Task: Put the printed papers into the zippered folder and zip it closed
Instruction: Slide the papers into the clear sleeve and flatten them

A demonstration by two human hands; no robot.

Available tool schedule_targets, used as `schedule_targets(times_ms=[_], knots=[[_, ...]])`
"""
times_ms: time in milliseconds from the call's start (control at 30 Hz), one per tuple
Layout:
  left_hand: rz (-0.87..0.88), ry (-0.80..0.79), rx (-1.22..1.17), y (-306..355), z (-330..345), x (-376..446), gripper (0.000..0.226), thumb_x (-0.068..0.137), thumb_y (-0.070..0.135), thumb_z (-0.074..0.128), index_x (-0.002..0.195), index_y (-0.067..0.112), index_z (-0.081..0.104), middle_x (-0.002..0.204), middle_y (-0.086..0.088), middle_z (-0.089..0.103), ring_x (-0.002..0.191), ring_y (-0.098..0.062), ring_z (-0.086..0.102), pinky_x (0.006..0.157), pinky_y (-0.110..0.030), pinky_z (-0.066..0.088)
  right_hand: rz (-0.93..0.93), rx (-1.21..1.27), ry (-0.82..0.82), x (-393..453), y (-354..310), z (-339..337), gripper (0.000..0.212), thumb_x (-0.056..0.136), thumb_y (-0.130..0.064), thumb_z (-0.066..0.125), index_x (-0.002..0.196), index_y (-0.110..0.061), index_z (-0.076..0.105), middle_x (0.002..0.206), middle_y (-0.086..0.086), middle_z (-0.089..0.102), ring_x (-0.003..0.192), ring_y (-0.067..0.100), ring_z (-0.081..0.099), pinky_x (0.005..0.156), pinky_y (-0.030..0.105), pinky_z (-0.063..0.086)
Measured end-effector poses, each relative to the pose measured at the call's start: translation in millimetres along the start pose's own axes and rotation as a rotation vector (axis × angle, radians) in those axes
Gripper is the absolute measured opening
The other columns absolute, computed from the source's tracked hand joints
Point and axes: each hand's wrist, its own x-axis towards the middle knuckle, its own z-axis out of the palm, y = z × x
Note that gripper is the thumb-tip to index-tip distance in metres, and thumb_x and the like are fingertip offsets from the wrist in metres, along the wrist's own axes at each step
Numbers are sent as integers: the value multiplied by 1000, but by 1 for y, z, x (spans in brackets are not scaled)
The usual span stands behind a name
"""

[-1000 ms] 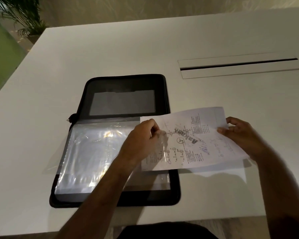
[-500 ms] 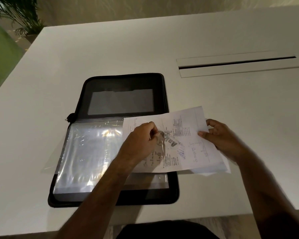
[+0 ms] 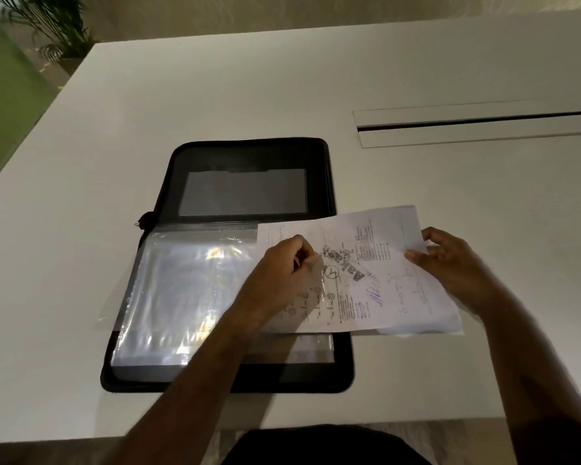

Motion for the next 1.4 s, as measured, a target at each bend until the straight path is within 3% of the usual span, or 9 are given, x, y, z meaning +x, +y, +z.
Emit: schedule_targets(times_ms=[200,600,800,1000,1133,1333,1400], knots=[[20,-111,14,-4,-14,18,13,97,44,67,87,41,61,93,23,65,85,18,61,54,0,44,-4,-5,-11,-2,-6,20,18,92,-42,72,105,-30,68,100,10,84,87,34,82,83,70,61],[3,-245,17,0,-25,31,9,98,37,68,90,35,65,94,19,70,77,0,72,57,-12,54,24,-47,-49,3,-17,53,5,103,-27,68,106,-27,65,101,5,84,90,27,82,85,63,63],[32,-213,103,8,-27,29,11,100,40,63,90,37,59,94,26,64,79,-6,68,64,-11,48,52,-73,-50,6,-24,76,13,103,-28,68,114,-24,64,104,3,83,92,22,81,86,59,64],[36,-150,113,13,-27,24,9,101,40,60,93,39,57,93,27,63,80,-2,66,54,0,44,83,-114,-51,8,-37,103,29,102,-33,68,128,-23,60,117,0,77,99,22,78,90,55,64],[47,-153,166,12,-21,20,7,102,40,58,96,37,56,94,26,62,80,-2,63,57,-6,41,115,-62,-50,9,-42,113,30,103,-33,66,131,-23,59,121,-1,75,102,23,78,91,53,64],[76,-113,218,13,-16,16,5,104,34,55,101,31,55,100,14,63,83,-7,62,70,-12,43,146,73,-188,4,-41,109,31,100,-46,66,130,-41,61,113,-10,79,99,13,79,81,38,67],[77,-86,220,14,-16,16,5,104,34,56,101,30,55,100,12,64,84,-8,63,72,-14,47,132,62,-215,3,-36,104,29,98,-40,71,125,-45,62,111,-14,79,98,8,79,74,33,67]])
